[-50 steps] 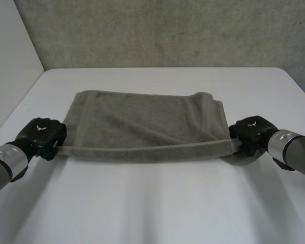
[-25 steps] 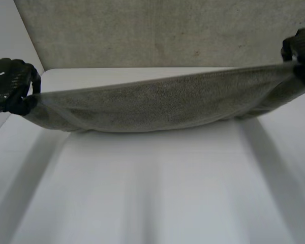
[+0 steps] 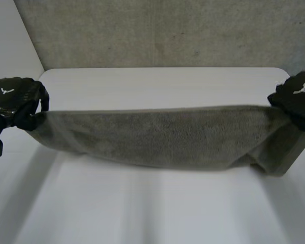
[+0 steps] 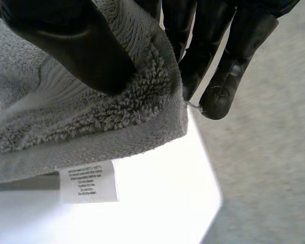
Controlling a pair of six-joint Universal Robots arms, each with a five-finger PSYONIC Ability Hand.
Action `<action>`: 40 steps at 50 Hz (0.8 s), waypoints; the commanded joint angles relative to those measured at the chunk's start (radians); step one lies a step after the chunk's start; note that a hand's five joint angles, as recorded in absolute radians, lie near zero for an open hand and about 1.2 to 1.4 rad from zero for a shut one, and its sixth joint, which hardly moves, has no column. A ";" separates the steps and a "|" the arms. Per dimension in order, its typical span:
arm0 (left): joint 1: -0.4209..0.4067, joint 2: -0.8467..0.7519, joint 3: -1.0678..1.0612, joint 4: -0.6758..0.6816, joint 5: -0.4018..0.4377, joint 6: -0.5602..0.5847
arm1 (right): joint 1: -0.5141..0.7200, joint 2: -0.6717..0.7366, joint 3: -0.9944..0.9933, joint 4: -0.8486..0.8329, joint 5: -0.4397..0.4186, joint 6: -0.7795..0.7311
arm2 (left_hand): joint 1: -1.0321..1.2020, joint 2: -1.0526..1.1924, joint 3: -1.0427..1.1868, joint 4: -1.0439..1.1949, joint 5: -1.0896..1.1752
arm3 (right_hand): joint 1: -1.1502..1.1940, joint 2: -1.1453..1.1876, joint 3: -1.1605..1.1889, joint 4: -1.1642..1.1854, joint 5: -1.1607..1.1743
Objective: Fold the towel.
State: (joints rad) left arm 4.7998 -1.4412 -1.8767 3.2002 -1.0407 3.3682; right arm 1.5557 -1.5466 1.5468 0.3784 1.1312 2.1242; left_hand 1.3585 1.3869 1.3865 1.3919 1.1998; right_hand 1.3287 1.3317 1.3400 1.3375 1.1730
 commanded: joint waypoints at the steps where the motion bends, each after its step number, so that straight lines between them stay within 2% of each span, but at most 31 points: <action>1: -0.017 -0.111 0.056 0.023 -0.001 0.000 | -0.009 0.086 0.015 -0.003 -0.001 0.010 | 0.038 0.009 0.010 0.004 0.022 | 0.068 0.065 0.056 0.059 0.049; 8: -0.092 -0.276 0.166 0.076 -0.016 -0.003 | -0.014 0.140 0.019 -0.006 -0.001 0.011 | 0.038 0.009 0.010 0.004 0.022 | 0.068 0.065 0.056 0.059 0.049; 14: -0.123 -0.389 0.251 0.075 -0.025 -0.004 | -0.010 0.230 0.003 -0.007 0.004 0.019 | 0.038 0.009 0.010 0.004 0.022 | 0.068 0.065 0.056 0.059 0.049; 20: -0.178 -0.530 0.375 0.070 -0.101 0.026 | 0.000 0.310 -0.068 -0.019 0.007 0.091 | 0.038 0.009 0.010 0.004 0.022 | 0.068 0.065 0.056 0.059 0.049; 22: -0.204 -0.585 0.434 0.069 -0.134 0.080 | 0.000 0.327 -0.091 -0.027 0.005 0.120 | 0.038 0.009 0.010 0.004 0.022 | 0.068 0.065 0.056 0.059 0.049; 27: -0.222 -0.642 0.502 0.064 -0.179 0.125 | 0.000 0.376 -0.146 -0.041 0.007 0.164 | 0.038 0.009 0.010 0.004 0.022 | 0.068 0.065 0.056 0.059 0.049; 34: -0.244 -0.715 0.585 0.061 -0.190 0.129 | 0.020 0.471 -0.244 -0.041 0.033 0.175 | 0.038 0.009 0.010 0.004 0.022 | 0.068 0.065 0.056 0.059 0.049; 40: -0.252 -0.737 0.640 0.063 -0.191 0.128 | 0.035 0.485 -0.281 -0.039 0.045 0.178 | 0.038 0.009 0.010 0.004 0.022 | 0.068 0.065 0.056 0.059 0.049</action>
State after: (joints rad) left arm 4.5552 -2.1552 -1.2875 3.2619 -1.2323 3.5002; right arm 1.5743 -1.0831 1.3077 0.3365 1.1622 2.3018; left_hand 1.3585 1.3868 1.3872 1.3921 1.1999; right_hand 1.3287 1.3317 1.3409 1.3376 1.1759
